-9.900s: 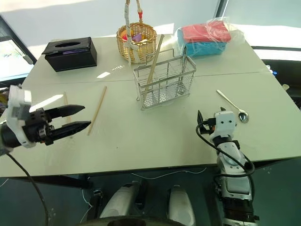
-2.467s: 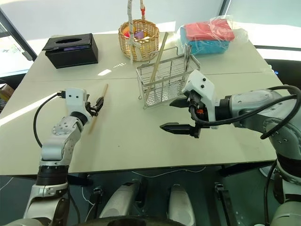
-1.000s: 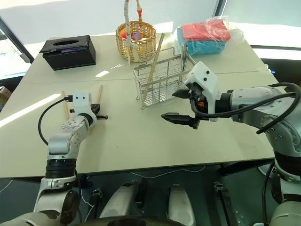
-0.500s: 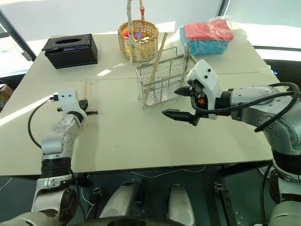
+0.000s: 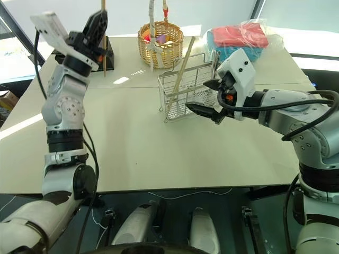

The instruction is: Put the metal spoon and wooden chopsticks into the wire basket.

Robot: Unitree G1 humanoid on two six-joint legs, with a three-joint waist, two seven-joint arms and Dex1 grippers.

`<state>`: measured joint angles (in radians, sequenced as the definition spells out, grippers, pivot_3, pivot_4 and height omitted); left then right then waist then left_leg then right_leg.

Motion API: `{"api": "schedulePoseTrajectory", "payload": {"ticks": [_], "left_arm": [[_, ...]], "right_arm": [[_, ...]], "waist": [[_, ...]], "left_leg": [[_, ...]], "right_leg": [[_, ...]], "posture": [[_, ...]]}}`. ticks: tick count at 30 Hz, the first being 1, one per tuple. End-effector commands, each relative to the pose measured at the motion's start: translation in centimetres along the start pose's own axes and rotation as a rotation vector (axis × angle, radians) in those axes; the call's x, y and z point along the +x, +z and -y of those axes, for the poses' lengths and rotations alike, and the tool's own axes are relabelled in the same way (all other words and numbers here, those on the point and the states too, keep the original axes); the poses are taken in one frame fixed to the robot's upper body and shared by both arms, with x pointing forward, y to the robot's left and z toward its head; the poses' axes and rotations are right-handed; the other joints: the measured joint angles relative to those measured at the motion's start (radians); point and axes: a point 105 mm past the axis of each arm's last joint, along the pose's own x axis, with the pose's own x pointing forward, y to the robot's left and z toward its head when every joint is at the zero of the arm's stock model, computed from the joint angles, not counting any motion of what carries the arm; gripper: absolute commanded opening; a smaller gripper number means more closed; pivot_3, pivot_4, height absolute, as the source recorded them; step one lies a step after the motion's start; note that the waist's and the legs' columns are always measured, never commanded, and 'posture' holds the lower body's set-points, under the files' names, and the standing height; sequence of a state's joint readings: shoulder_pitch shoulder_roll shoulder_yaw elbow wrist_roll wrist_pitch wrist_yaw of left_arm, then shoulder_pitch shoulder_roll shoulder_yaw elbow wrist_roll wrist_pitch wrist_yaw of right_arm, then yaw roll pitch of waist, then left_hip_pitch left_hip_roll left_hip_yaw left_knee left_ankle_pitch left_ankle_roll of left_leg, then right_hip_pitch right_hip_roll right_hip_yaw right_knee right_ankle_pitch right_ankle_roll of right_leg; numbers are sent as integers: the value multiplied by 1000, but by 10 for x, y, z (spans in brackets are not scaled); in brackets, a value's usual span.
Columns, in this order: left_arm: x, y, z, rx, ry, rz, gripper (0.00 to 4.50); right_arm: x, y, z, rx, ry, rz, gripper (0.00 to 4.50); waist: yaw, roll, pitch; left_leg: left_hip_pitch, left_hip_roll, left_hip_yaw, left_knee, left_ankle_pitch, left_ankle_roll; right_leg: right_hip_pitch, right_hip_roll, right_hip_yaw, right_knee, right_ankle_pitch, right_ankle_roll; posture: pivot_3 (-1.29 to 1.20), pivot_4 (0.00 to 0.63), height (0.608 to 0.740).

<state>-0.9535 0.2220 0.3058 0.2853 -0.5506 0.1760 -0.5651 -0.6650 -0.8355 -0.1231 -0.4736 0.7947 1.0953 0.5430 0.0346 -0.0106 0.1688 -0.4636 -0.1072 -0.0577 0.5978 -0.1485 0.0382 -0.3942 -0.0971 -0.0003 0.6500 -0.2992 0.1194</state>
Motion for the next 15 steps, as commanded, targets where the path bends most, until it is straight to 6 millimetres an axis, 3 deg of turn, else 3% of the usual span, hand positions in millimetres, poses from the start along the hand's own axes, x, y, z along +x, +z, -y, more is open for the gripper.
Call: {"api": "schedulePoseTrajectory", "payload": {"ticks": [1, 9, 15], "left_arm": [[9, -9, 17, -64, -119, 8, 75], [23, -40, 51, -174, -262, -22, 75], [40, -35, 65, -193, -301, 25, 75]], "right_arm": [[-9, 15, 0, -48, -37, 74, 4500], [-11, 13, -4, -40, -67, 93, 4500], [-9, 12, -6, -36, -71, 101, 4500]], "waist": [[2, 0, 0], [4, 0, 0], [3, 0, 0]], "left_leg": [[0, 0, 0, 0, 0, 0], [-1, 0, 0, 2, 0, 0], [-1, 0, 0, 2, 0, 0]], "right_leg": [[0, 0, 0, 0, 0, 0], [0, 0, 0, 1, 0, 0], [0, 0, 0, 1, 0, 0]], "posture": [[0, 150, 740], [0, 150, 740], [0, 150, 740]]}}
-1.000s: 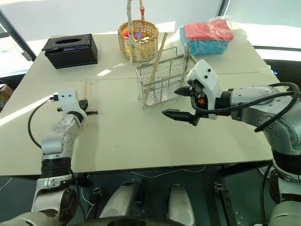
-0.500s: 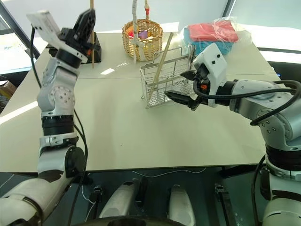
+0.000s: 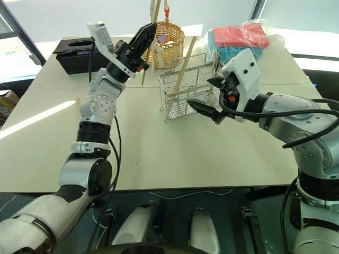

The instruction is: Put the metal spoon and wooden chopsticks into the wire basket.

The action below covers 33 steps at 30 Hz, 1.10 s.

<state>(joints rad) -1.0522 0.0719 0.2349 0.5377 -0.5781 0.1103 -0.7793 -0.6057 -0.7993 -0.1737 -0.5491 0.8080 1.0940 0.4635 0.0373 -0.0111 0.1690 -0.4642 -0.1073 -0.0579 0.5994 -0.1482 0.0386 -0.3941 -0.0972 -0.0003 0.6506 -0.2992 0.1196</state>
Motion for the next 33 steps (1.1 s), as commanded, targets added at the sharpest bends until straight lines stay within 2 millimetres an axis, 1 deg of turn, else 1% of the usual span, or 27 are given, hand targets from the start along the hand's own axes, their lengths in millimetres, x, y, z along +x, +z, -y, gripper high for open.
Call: {"api": "schedulePoseTrajectory", "payload": {"ticks": [1, 4, 10, 15, 21, 25, 28, 29, 30, 31, 33], "left_arm": [[18, 20, 12, 42, -60, 69, 75], [25, 18, 13, 43, -60, 80, 75], [32, 5, 16, 35, -51, 106, 75], [39, -20, 21, 34, -33, 83, 75], [40, -39, 22, 52, -13, 47, 75], [37, -54, 22, 79, 3, 3, 75], [34, -62, 21, 84, 17, -17, 75], [33, -63, 21, 88, 20, -19, 853], [32, -65, 21, 86, 25, -21, 1190], [32, -65, 20, 84, 27, -22, 1618], [29, -69, 21, 83, 28, -29, 2744]], "right_arm": [[-4, 13, -2, -32, -12, 62, 4500], [-4, 14, -3, -29, -14, 67, 4500], [-2, 14, -2, -24, -24, 75, 4500], [-2, 13, -3, -15, -34, 86, 4500], [-3, 13, -4, -10, -42, 91, 4500], [-4, 13, -4, -8, -50, 99, 4500], [-3, 14, -4, -8, -54, 106, 4500], [-3, 15, -4, -8, -55, 108, 4500], [-3, 16, -3, -8, -57, 111, 4500], [-3, 16, -3, -9, -59, 113, 4500], [-3, 17, -2, -10, -63, 116, 4500]], "waist": [[0, 0, 0], [0, 0, 0], [1, 0, 0], [2, 0, 0], [0, 0, 0], [0, 0, 0], [1, 0, 0], [1, 0, 0], [1, 0, 0], [1, 0, 0], [1, 0, 0]], "left_leg": [[0, 0, 0, 0, 0, 0], [0, 0, 0, 0, 0, 0], [0, 0, 0, 0, 0, 0], [0, 0, 0, 0, 0, 0], [0, 0, 0, 0, 0, 0], [0, 0, 0, 0, 0, 0], [0, 0, 0, 1, 0, 0], [0, 0, 0, 1, 0, 0], [0, 0, 0, 1, 0, 0], [0, 0, 0, 1, 0, 0], [0, 0, 0, 1, 0, 0]], "right_leg": [[0, 0, 0, 0, 0, 0], [0, 0, 0, 0, 0, 0], [0, 0, 0, 0, 0, 0], [0, 0, 0, 0, 0, 0], [0, 0, 0, 0, 0, 0], [0, 0, 0, 1, 0, 0], [0, 0, 0, 1, 0, 0], [0, 0, 0, 1, 0, 0], [0, 0, 0, 1, 0, 0], [0, 0, 0, 1, 0, 0], [0, 0, 0, 1, 0, 0]], "posture": [[0, 150, 740], [0, 150, 740], [0, 150, 740], [0, 150, 740], [0, 150, 740], [0, 150, 740], [0, 150, 740], [0, 150, 740], [0, 150, 740], [0, 150, 740], [0, 150, 740]]}}
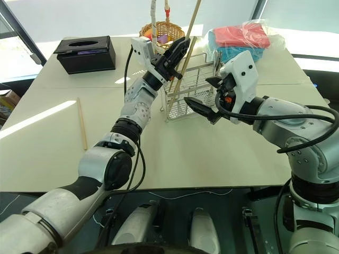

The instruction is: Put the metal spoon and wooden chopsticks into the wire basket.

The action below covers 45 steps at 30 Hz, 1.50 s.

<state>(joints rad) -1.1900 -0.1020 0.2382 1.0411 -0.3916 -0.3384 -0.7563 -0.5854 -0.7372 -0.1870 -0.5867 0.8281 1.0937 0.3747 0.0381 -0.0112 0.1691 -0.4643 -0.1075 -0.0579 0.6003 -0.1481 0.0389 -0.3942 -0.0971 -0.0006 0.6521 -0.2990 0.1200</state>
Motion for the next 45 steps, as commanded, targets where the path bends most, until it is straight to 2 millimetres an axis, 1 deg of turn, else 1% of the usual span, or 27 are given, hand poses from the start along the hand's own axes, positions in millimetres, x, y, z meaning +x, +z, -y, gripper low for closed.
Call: {"api": "schedulePoseTrajectory", "payload": {"ticks": [1, 3, 4, 6, 10, 12, 13, 15, 16, 17, 18, 19, 21, 23, 24, 27, 29, 30, 32, 34, 36, 38, 42, 45], "left_arm": [[5, 3, 8, 28, -30, 15, 3215], [4, 2, 9, 27, -32, 16, 4297], [5, 3, 9, 28, -34, 20, 4415], [8, 10, 11, 29, -38, 46, 4415], [19, 40, 6, 28, -15, 118, 4415], [24, 63, -3, 31, 30, 159, 4415], [24, 74, -13, 43, 84, 162, 4415], [22, 87, -29, 58, 171, 153, 4415], [19, 92, -40, 70, 229, 137, 4415], [9, 98, -60, 122, 321, 84, 4415], [1, 104, -74, 161, 389, 45, 4415], [-4, 107, -82, 187, 431, 19, 4415], [-41, 113, -116, 324, 594, -108, 4415], [-82, 112, -142, 433, 749, -253, 4415], [-100, 109, -149, 462, 812, -324, 4415], [-167, 103, -167, 454, 1065, -467, 4415], [-209, 98, -169, 456, 1188, -554, 4415], [-224, 96, -166, 452, 1221, -578, 4415], [-248, 94, -159, 424, 1294, -598, 4415], [-267, 89, -150, 394, 1362, -630, 4415], [-279, 83, -141, 370, 1399, -659, 4415], [-287, 77, -134, 349, 1417, -682, 4415], [-300, 70, -126, 347, 1457, -743, 4415], [-309, 58, -121, 313, 1467, -818, 4415]], "right_arm": [[-6, 17, 3, -38, -25, 71, 4500], [-5, 17, 4, -38, -28, 71, 4500], [-5, 16, 4, -38, -28, 71, 4500], [-5, 16, 5, -37, -30, 71, 4500], [-5, 13, 5, -31, -22, 67, 4500], [-5, 12, 2, -26, 0, 66, 4500], [-5, 12, -1, -21, 25, 69, 4500], [-5, 13, -7, -10, 70, 76, 4500], [-6, 15, -12, 3, 111, 87, 4500], [-7, 19, -23, 30, 191, 114, 4500], [-8, 22, -31, 48, 248, 133, 4500], [-10, 25, -36, 60, 283, 144, 4500], [-10, 30, -45, 147, 376, 189, 4500], [-10, 31, -51, 218, 442, 205, 4500], [-10, 30, -52, 243, 461, 205, 4500], [-8, 25, -56, 288, 493, 186, 4500], [-7, 21, -59, 308, 512, 173, 4500], [-7, 19, -60, 313, 520, 165, 4500], [-6, 16, -62, 320, 530, 153, 4500], [-4, 14, -61, 321, 531, 141, 4500], [-2, 13, -61, 318, 532, 134, 4500], [0, 13, -60, 317, 535, 135, 4500], [1, 14, -59, 307, 541, 134, 4500], [0, 16, -60, 307, 551, 139, 4500]], "waist": [[0, 0, 0], [0, 0, 0], [0, 0, 0], [0, 0, 0], [-1, 0, 0], [-1, 0, 0], [-1, 0, 0], [-4, 0, 0], [-5, 0, 0], [-6, 0, 0], [-9, 0, 0], [-13, 0, 0], [-25, 0, 0], [-32, 0, 0], [-32, 0, 0], [-27, 0, 0], [-25, 0, 0], [-25, -1, 0], [-24, -1, 0], [-21, -1, 0], [-19, -1, 0], [-19, -1, -1], [-22, -1, -1], [-24, -1, -1]], "left_leg": [[0, 0, 0, 0, 0, 0], [0, 0, 0, 0, 0, 0], [0, 0, 0, 0, 0, 0], [0, 0, 0, 0, 0, 0], [0, 0, 0, 0, 0, 0], [0, 0, 0, 1, 0, 0], [0, 0, 0, 1, 0, 0], [-1, 0, 0, 1, 0, 0], [0, 0, 0, 1, 0, 0], [0, 0, 0, 1, 0, 0], [0, 0, 0, 1, 0, 0], [1, 0, 0, 1, 0, 0], [1, 0, 0, 1, 0, 0], [2, 0, 0, 1, 0, 0], [2, -1, 0, 1, 0, 0], [2, -1, 0, 1, 0, 0], [1, -1, -1, 2, 0, 0], [1, -1, -1, 2, 0, 0], [1, -1, -1, 4, -1, 0], [0, -1, -1, 5, -2, -1], [0, -1, -1, 7, -2, -2], [1, -1, -1, 7, -3, -2], [1, 0, -1, 7, -3, -2], [1, 0, 0, 7, -3, -2]], "right_leg": [[0, 0, 0, 0, 0, 0], [0, 0, 0, 0, 0, 0], [0, 0, 0, 0, 0, 0], [0, 0, 0, 0, 0, 0], [0, 0, 0, 1, 0, 0], [-1, 0, 0, 2, 0, 0], [-1, 0, 0, 2, 0, 0], [-1, 0, 0, 2, 0, 0], [-1, 0, 0, 3, 0, 0], [-1, 0, 0, 3, 0, 0], [-1, 1, 0, 3, 0, 0], [-1, 1, 0, 3, 0, 0], [-1, 1, 0, 5, 0, 0], [-2, 0, 1, 8, 0, 0], [-2, 0, 1, 11, 0, 0], [-4, 0, 1, 13, 0, 0], [-5, 0, 1, 12, 0, 0], [-7, 0, 1, 12, 0, 0], [-7, 0, 2, 12, 0, 0], [-7, 0, 2, 12, 0, 0], [-6, 0, 2, 12, 0, 0], [-5, 0, 1, 11, 0, 0], [-5, 0, 1, 11, 0, 0], [-5, 0, 2, 11, 0, 0]], "posture": [[0, 150, 740], [0, 150, 740], [0, 150, 740], [0, 150, 740], [0, 150, 740], [0, 150, 740], [0, 150, 740], [0, 150, 740], [0, 150, 740], [0, 150, 740], [0, 150, 740], [0, 150, 740], [0, 150, 740], [0, 150, 740], [0, 150, 740], [0, 150, 740], [0, 150, 740], [0, 150, 740], [0, 150, 740], [0, 150, 740], [0, 150, 740], [0, 150, 740], [0, 150, 740], [0, 150, 740]]}}
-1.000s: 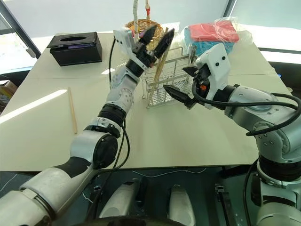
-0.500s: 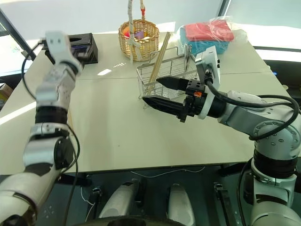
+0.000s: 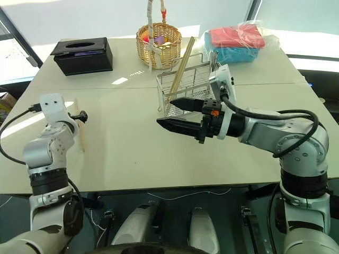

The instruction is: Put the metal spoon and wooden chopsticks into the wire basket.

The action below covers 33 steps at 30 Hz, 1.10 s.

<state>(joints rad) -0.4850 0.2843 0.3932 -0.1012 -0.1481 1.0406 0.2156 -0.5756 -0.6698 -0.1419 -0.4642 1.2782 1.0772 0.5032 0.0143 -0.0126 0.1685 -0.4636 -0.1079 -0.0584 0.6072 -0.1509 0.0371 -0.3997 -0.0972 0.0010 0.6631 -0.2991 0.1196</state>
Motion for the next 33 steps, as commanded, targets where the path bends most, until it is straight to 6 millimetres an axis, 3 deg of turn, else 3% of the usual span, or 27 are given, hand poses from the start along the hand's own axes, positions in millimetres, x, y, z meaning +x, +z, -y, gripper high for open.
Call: {"api": "schedulePoseTrajectory", "payload": {"ticks": [1, 6, 10, 13, 20, 29, 31, 33], "left_arm": [[-5, -3, -3, 17, 24, -24, 4415], [-4, -28, -3, 15, 24, -139, 4415], [-3, -32, -1, -7, 1, -161, 4415], [-3, -31, -1, -55, 7, -179, 3604], [-6, -29, -7, -93, 35, -240, 173], [-6, -23, -15, -122, 64, -255, 76], [-4, 3, -15, -102, 55, -134, 76], [-4, 49, -7, -77, 0, 87, 76]], "right_arm": [[-2, 14, -6, -52, 22, 30, 4500], [-5, 21, -7, -68, 12, 49, 4500], [-6, 26, -6, -81, -7, 61, 4500], [-7, 28, -5, -89, -20, 63, 4500], [-11, 31, -1, -102, -48, 70, 4500], [-13, 30, 5, -103, -82, 78, 4500], [-13, 30, 7, -103, -88, 81, 4500], [-13, 31, 8, -105, -95, 88, 4500]], "waist": [[1, 0, 0], [2, 1, -1], [1, 1, -1], [2, 1, -1], [-3, 2, -2], [-2, 2, -2], [-2, 2, -2], [-1, 0, -1]], "left_leg": [[0, 0, 0, 0, 0, 0], [0, 0, 0, 0, 0, 0], [1, 0, 0, 0, 0, 0], [1, 0, 0, 0, 0, 0], [1, 0, 1, -1, 0, 0], [1, 0, 1, -1, -1, 0], [1, 0, 1, -1, -1, 0], [0, 1, 1, -1, 0, 0]], "right_leg": [[0, 0, 0, 0, 0, 0], [1, 0, 0, -1, 0, 0], [0, 0, 0, -1, 0, 0], [1, -1, 0, -1, 0, 0], [0, 0, 0, -1, 0, 0], [0, 0, 0, -1, 0, 0], [0, 0, 0, -1, 0, 0], [0, 0, 0, -1, 0, 0]], "posture": [[0, 150, 740], [0, 150, 740], [0, 150, 740], [0, 150, 740], [0, 150, 740], [0, 150, 740], [0, 150, 740], [0, 150, 740]]}}
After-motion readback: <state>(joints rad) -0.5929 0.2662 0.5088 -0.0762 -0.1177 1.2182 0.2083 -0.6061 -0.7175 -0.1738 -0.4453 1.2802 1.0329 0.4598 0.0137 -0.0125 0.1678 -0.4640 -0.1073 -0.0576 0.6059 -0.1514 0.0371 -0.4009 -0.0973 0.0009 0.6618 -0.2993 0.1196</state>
